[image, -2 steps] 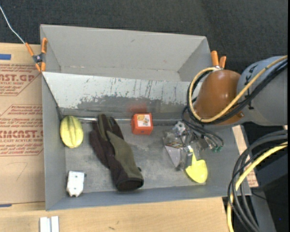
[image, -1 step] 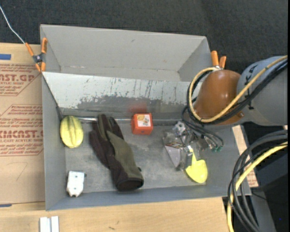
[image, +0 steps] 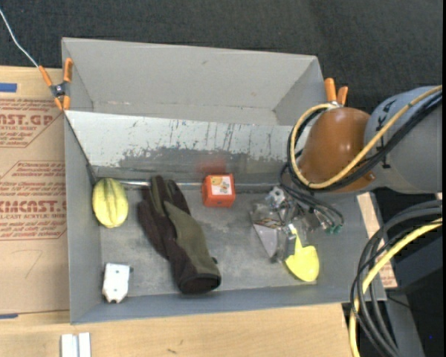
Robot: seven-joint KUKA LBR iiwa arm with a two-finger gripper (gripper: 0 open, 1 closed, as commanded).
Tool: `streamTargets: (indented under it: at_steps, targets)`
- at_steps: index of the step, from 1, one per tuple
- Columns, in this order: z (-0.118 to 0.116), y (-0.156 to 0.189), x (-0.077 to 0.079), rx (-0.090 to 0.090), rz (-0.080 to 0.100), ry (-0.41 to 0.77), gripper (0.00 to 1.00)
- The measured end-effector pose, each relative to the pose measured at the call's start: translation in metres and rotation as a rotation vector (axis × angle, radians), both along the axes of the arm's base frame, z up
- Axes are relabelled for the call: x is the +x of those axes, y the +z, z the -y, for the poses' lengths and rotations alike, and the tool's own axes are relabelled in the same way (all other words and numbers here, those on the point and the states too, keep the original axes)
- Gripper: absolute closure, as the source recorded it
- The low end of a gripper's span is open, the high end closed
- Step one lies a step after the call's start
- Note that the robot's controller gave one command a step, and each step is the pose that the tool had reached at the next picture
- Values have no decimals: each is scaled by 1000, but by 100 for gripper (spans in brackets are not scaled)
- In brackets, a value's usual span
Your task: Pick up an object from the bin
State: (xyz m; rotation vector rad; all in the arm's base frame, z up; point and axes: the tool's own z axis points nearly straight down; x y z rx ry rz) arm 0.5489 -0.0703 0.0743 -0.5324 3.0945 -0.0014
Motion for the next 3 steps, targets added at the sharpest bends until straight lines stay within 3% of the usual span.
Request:
streamTargets:
  at_steps: [3]
  targets:
    - [0, 0, 0, 0, 0, 0, 100]
